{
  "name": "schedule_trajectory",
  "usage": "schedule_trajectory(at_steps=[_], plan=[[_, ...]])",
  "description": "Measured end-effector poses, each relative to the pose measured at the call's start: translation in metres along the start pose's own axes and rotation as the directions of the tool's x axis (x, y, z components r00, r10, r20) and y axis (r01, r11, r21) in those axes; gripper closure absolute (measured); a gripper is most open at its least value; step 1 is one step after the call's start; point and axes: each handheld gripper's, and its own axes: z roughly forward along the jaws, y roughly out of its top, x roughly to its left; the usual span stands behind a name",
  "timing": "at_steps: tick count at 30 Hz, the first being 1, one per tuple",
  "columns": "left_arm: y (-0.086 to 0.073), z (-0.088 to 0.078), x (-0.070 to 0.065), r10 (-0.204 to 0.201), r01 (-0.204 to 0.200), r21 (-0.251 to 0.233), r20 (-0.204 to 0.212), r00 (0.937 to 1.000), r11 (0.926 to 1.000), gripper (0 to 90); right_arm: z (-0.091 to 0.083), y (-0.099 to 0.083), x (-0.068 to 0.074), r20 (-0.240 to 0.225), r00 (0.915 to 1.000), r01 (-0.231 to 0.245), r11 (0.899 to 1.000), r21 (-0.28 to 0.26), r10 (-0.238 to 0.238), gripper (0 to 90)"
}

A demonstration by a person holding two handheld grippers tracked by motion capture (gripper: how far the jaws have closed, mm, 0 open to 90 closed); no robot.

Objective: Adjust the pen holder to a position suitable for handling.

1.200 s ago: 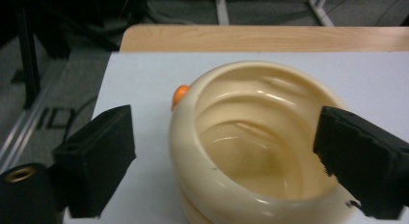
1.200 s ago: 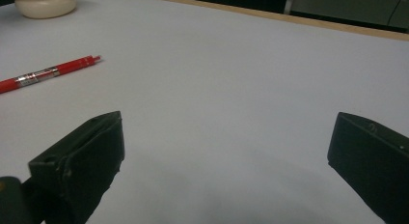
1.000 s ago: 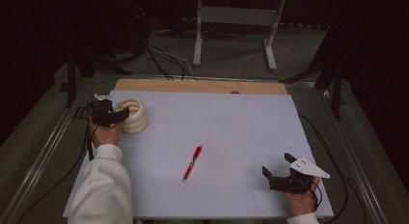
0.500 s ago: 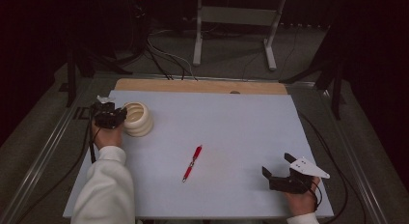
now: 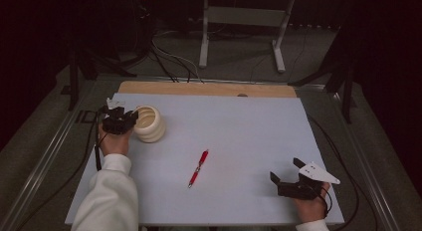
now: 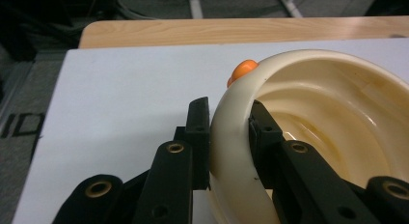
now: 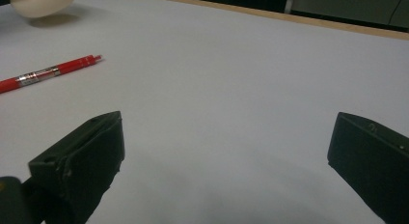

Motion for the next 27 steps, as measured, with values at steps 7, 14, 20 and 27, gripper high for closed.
schedule_trajectory(at_steps=[7,14,20,27], plan=[[0.000,-0.004,-0.017,0.029,-0.029,0.006,0.073,0.9969,0.9996,76.1,0.000,0.000,0.000,0.000,1.0000,0.000,1.000,0.000,0.000,0.0],[-0.002,-0.005,-0.034,0.075,-0.077,0.013,0.123,0.9895,0.9969,76.1,0.000,0.000,0.000,-0.001,1.0000,0.000,1.000,0.002,0.000,0.0],[-0.004,-0.005,-0.051,0.110,-0.114,0.019,0.152,0.9822,0.9933,76.0,0.001,0.000,0.001,-0.002,1.0000,0.000,1.000,0.002,0.000,0.0],[-0.009,0.002,-0.063,0.123,-0.133,0.045,0.175,0.9769,0.9901,76.0,0.001,0.000,0.001,-0.003,1.0000,0.000,1.000,0.002,0.000,0.0]])
